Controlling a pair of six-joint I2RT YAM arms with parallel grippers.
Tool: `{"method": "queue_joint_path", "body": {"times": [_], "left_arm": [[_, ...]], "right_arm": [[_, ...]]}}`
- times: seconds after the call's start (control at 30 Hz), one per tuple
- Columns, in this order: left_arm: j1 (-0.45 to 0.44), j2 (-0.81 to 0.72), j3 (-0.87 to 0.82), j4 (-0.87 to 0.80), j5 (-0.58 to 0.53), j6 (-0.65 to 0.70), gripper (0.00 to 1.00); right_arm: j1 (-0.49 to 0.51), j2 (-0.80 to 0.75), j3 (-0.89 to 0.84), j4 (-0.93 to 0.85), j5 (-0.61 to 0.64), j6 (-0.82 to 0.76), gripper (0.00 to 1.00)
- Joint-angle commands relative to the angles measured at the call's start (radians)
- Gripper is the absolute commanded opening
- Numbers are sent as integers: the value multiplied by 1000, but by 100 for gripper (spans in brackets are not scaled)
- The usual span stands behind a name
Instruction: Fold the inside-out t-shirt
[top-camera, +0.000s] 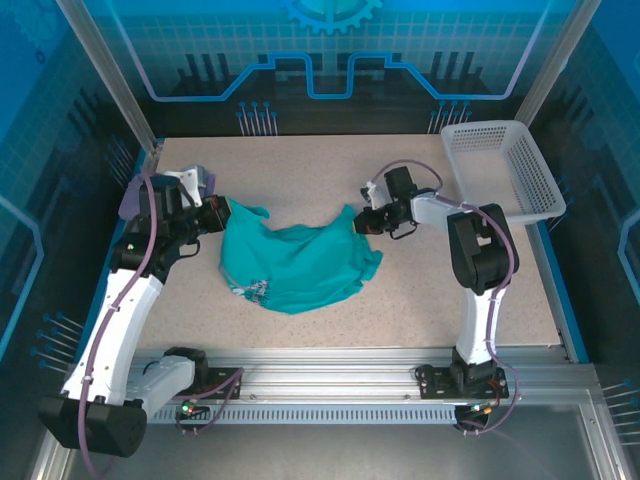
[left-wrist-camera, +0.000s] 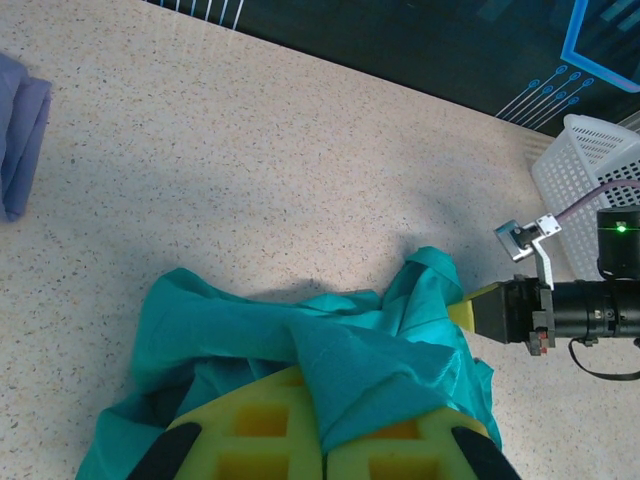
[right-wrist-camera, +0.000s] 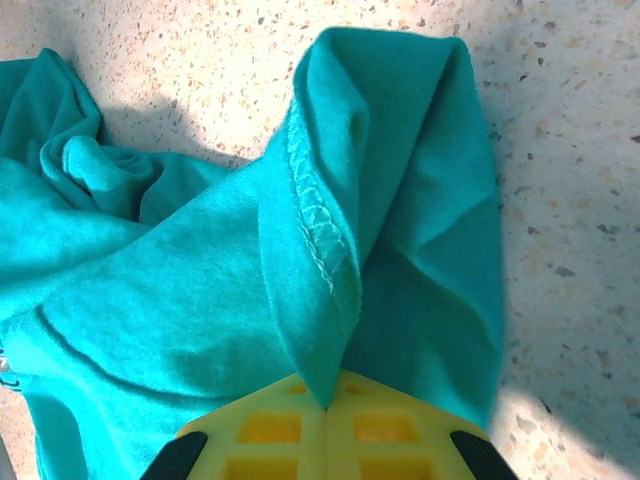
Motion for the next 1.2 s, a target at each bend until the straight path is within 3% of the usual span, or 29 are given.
{"method": "queue_joint_path", "body": {"times": [0.0,0.23,0.6,0.9,1.17], "left_arm": [[9,-19,-13,26,26,4,0],[9,-23,-15,29,24,3,0],[9,-28,-16,32,28,3,0],[9,-23,-20,35,39,2,0],[9,-25,-22,37,43,2,0]], "right_arm": [[-28,-87,-30,33,-8,1,0],[-66,-126,-72,41,-39,33,0],[-100,48,96,-103,35,51,0],[-99,20,54,-128,79,14,20],[-85,32,45,-132,79,2,31]]}}
